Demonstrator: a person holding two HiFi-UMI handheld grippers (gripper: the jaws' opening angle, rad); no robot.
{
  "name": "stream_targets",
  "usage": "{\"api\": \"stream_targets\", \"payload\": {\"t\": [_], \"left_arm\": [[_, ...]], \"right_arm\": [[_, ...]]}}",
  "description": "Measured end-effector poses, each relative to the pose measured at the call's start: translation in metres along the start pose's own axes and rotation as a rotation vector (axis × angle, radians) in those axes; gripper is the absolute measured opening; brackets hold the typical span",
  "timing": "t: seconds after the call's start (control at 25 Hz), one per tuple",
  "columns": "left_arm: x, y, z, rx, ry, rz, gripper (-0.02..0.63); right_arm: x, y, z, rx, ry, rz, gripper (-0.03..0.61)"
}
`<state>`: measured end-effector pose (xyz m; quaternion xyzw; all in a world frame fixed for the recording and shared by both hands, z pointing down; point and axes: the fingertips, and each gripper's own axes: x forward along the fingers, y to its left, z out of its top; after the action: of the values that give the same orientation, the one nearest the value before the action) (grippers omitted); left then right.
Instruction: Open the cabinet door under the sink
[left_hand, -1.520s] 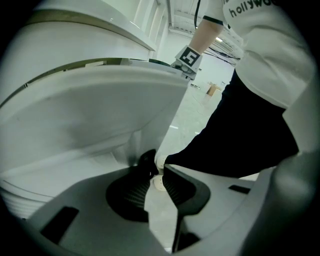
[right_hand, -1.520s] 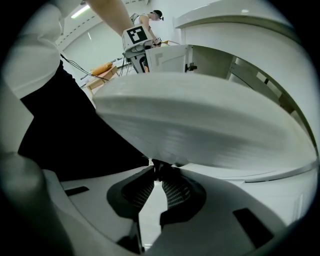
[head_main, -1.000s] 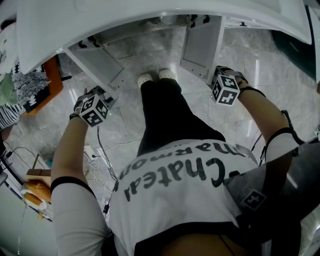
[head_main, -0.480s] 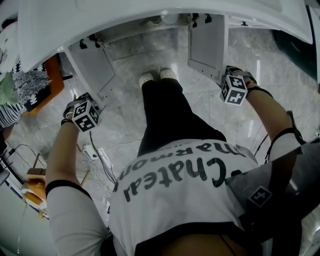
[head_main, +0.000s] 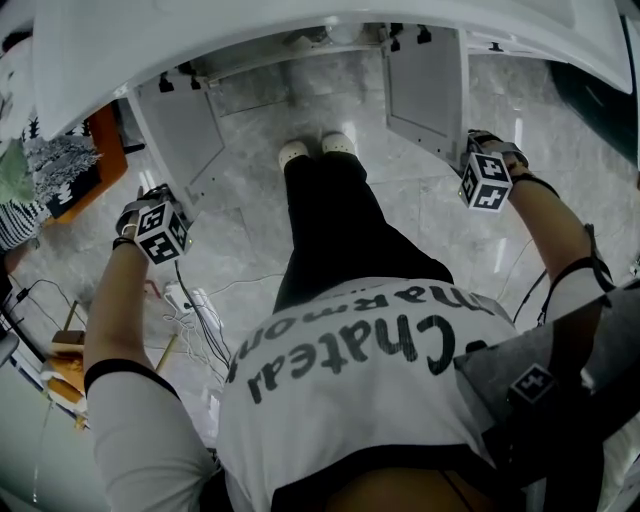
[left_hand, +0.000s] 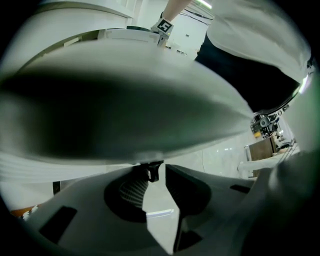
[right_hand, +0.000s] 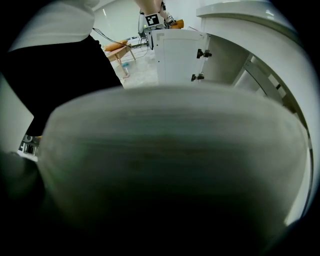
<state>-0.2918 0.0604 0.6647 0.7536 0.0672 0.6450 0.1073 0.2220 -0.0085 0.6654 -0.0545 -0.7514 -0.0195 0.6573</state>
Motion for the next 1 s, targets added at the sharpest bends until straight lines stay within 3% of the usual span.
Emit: {"api": "stream_targets", "payload": {"t": [0.4,1.0], "left_arm": [[-0.002,-0.001,-0.020,0.030,0.005,-0.002,0.091],[-0.005,0.001,-0.039,0.117,0.017,-0.007,0.087]], "right_arm": [[-0.007,0.000,-0.013,-0.093,0.011,0.052,0.044],[-0.002,-0.001,-0.023,-0.134,0.020,0.041,0.044]]}}
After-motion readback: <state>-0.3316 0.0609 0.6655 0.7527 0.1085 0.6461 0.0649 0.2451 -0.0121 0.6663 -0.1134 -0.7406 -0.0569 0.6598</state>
